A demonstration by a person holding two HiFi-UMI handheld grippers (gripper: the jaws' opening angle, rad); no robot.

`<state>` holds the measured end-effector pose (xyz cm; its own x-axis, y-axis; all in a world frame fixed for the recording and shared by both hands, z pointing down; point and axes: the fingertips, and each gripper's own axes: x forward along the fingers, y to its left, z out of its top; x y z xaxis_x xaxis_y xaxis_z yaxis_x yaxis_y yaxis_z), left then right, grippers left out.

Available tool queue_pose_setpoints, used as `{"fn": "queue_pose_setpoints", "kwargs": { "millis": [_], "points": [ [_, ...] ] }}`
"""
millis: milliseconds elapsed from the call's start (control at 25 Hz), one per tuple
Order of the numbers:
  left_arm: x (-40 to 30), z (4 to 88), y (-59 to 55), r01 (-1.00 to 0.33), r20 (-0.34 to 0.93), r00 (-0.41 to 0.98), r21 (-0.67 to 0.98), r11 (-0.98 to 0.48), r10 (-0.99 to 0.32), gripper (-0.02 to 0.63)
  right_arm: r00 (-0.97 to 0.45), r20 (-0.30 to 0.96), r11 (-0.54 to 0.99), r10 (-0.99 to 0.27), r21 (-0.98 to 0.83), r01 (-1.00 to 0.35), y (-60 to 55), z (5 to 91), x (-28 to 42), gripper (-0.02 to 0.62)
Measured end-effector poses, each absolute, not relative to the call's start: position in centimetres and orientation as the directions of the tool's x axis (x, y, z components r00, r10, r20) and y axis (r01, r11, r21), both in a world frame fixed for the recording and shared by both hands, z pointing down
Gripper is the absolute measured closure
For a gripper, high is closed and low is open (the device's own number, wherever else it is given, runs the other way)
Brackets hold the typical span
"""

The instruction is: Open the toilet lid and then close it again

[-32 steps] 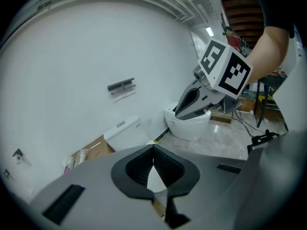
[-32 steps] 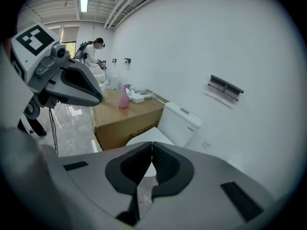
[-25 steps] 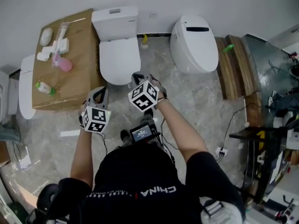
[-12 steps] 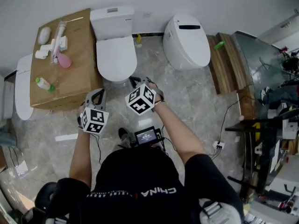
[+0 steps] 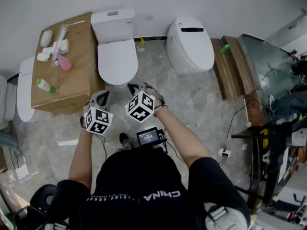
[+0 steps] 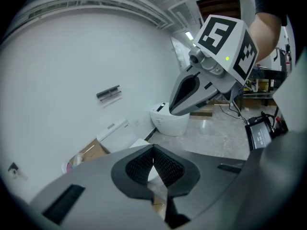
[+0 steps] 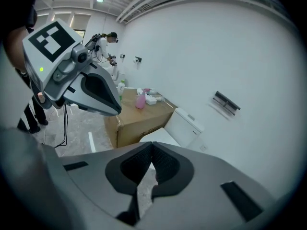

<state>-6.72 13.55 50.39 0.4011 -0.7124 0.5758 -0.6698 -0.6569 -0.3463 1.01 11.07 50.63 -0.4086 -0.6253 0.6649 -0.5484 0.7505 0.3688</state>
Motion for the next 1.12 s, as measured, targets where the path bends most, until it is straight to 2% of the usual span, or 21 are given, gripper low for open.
{"fn": "queue_pose_setpoints", "kwargs": {
  "millis": [200, 640, 1120],
  "points": [
    [-6.1, 50.6, 13.8, -0.639, 0.619, 0.295, -0.439, -0.632, -0.728, 0.595, -0.473, 0.637, 0.774, -0.609, 0.349, -0.528, 11.6, 49.6, 1.3, 0.581],
    [-2.9, 49.8, 13.9, -0.73, 0.612, 0.289, -0.357, -0.583, -0.736, 0.595, -0.532, 0.625, 0.807, -0.571, 0.31, -0.502, 11.8, 49.4, 3.2, 0.583],
    [-2.2, 50.2, 13.5, -0.741, 0.608, 0.289, -0.347, -0.575, -0.739, 0.595, -0.531, 0.63, 0.808, -0.567, 0.303, -0.505, 11.3, 49.9, 4.1, 0.583]
  ]
}}
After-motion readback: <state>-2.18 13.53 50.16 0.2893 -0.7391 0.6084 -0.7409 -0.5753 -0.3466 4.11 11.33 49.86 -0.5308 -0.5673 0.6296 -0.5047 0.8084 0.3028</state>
